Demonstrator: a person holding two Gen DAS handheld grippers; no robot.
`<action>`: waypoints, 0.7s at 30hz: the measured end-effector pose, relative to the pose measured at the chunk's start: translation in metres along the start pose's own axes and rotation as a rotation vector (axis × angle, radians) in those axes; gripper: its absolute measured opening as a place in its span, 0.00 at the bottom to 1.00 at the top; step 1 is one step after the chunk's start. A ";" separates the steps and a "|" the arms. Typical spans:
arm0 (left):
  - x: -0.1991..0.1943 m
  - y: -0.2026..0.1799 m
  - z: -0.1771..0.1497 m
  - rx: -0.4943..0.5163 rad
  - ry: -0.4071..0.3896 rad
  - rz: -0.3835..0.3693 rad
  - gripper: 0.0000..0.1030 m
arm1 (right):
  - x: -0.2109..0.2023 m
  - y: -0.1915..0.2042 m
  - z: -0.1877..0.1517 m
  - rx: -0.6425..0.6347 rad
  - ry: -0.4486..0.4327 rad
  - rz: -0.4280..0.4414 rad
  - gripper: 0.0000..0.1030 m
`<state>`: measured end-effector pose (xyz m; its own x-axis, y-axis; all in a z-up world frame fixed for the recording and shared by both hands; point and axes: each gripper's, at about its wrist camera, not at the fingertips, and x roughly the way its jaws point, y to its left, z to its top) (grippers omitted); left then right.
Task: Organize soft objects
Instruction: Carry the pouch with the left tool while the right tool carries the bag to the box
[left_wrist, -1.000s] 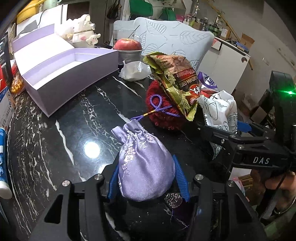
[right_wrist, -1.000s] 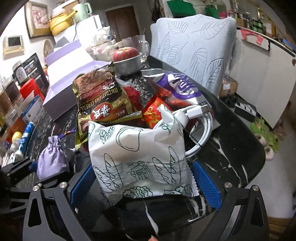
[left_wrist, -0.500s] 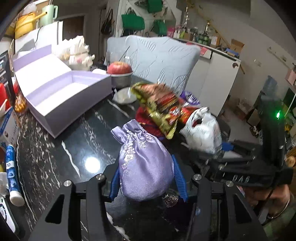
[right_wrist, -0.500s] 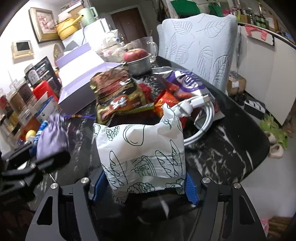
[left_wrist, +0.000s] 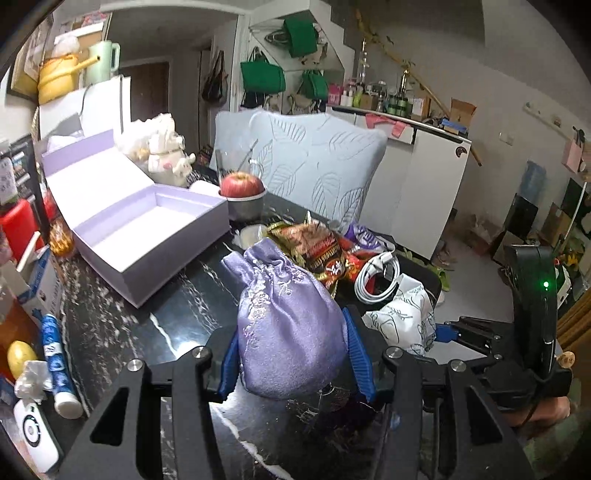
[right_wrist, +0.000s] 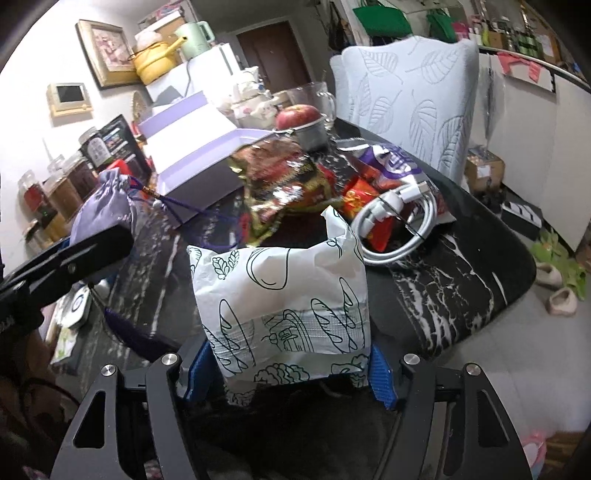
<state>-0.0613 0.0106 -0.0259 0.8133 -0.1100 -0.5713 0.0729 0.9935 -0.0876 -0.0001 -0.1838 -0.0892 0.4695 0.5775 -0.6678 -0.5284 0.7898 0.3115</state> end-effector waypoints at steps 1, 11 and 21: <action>-0.004 0.000 0.000 0.004 -0.008 0.004 0.48 | -0.002 0.002 -0.001 -0.004 -0.004 0.007 0.67; -0.036 0.015 0.010 -0.013 -0.079 0.069 0.48 | -0.031 0.030 0.007 -0.080 -0.069 0.063 0.67; -0.058 0.030 0.037 -0.010 -0.165 0.165 0.48 | -0.047 0.058 0.041 -0.195 -0.147 0.107 0.67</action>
<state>-0.0848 0.0484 0.0352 0.8971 0.0614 -0.4376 -0.0745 0.9971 -0.0127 -0.0241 -0.1563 -0.0122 0.4937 0.6908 -0.5283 -0.7001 0.6761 0.2297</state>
